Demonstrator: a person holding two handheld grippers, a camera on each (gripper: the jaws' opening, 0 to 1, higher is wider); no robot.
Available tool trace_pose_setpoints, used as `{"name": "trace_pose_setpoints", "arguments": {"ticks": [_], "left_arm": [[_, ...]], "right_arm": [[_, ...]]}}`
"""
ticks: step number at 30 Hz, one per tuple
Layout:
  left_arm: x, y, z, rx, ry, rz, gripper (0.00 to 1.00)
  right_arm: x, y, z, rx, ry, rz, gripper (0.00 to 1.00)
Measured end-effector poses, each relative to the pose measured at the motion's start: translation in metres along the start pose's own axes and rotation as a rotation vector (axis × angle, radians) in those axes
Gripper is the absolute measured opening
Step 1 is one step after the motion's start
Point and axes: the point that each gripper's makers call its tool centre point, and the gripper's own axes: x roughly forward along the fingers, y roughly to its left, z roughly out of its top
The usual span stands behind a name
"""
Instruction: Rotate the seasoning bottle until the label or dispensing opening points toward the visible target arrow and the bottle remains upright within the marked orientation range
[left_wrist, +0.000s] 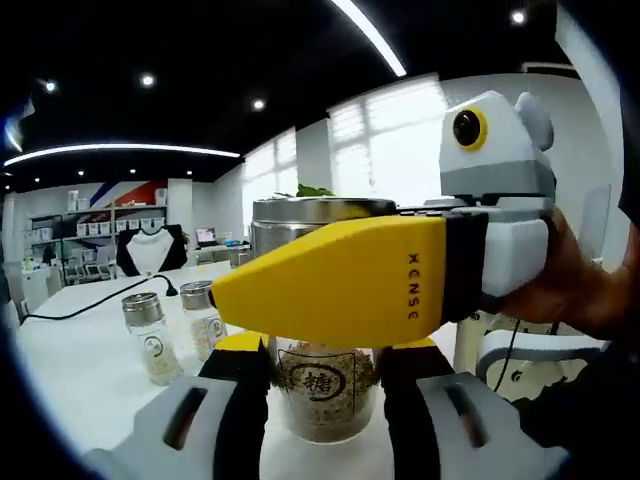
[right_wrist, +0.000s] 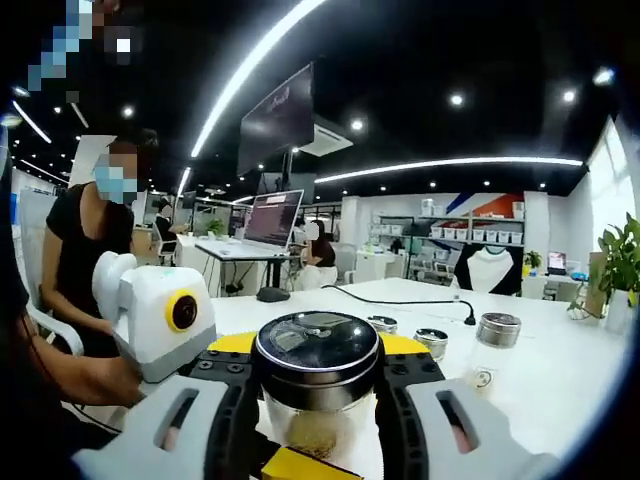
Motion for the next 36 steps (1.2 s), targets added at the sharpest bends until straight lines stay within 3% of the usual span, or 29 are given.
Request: {"name": "trace_pose_setpoints", "arguments": {"ticks": [5,9,14,18,25,29,32,34,36], "left_arm": [[-0.008,-0.005,0.004,0.003,-0.016,-0.089,0.45],[-0.010,-0.009,-0.005,-0.033,0.014,-0.148,0.44],[-0.011,-0.008,-0.008,-0.038,0.032,-0.163,0.44],[-0.016,-0.011,-0.004,-0.041,0.011,-0.187,0.44],[-0.020,-0.024,0.000,-0.074,-0.014,-0.272,0.45],[-0.021,-0.027,0.006,-0.096,-0.053,-0.297,0.45],[-0.019,-0.026,0.005,-0.102,-0.040,-0.275,0.45],[-0.017,-0.021,0.009,-0.096,-0.044,-0.225,0.45],[-0.012,-0.008,0.013,-0.090,-0.056,-0.124,0.45]], "right_arm": [[-0.001,0.008,0.003,0.008,-0.006,0.062,0.42],[0.002,0.014,-0.004,-0.022,0.033,0.094,0.42],[0.005,0.016,-0.008,-0.035,0.049,0.109,0.42],[0.001,0.019,-0.005,0.004,0.027,0.139,0.42],[-0.005,0.031,-0.002,-0.015,0.024,0.206,0.42],[-0.007,0.032,0.006,0.012,-0.022,0.239,0.42],[-0.006,0.029,0.005,0.039,-0.035,0.239,0.42],[-0.006,0.024,0.010,0.068,-0.073,0.212,0.42],[-0.004,0.013,0.013,0.094,-0.094,0.139,0.41]]}}
